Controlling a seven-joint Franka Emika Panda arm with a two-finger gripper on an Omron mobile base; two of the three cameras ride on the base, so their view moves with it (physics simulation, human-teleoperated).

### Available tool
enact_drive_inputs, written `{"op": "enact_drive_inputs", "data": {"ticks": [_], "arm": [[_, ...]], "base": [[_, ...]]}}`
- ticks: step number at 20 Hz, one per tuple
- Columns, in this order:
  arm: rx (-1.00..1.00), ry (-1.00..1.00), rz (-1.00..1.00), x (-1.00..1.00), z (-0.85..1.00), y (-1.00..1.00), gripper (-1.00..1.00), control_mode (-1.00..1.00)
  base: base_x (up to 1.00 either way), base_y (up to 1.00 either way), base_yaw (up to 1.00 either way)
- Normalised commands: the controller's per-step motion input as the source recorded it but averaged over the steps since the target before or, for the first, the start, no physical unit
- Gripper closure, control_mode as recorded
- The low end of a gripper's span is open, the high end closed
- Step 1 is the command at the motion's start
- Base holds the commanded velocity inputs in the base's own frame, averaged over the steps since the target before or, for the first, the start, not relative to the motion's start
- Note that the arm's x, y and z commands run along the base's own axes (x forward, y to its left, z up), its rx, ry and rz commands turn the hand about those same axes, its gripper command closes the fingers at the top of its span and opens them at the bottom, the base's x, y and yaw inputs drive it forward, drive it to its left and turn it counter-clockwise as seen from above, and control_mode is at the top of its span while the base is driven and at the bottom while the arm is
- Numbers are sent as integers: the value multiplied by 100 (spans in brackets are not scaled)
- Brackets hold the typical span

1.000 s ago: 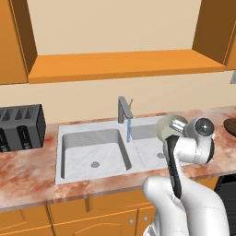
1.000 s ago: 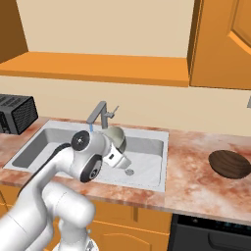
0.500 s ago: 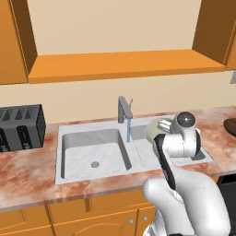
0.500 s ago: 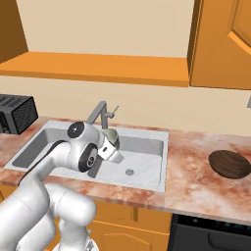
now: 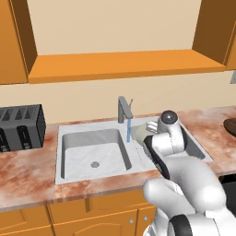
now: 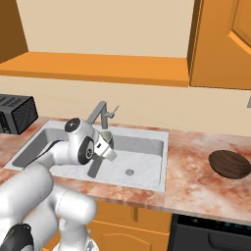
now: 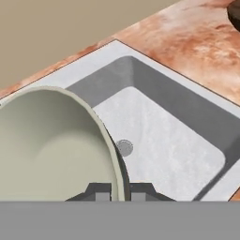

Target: Rinse each bowl for a few seconds and place them down in the sink or on the counter.

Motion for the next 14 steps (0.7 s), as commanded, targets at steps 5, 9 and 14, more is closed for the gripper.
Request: {"op": "enact_drive_inputs", "data": {"ticks": [5, 9, 14], "arm": [[6, -2, 0, 25, -21, 12, 100, -100], [8, -5, 0, 27, -19, 5, 100, -100], [7, 0, 0, 39, -14, 12, 100, -100]], "base": [[0, 0, 0], [0, 0, 0], [0, 0, 0]]}}
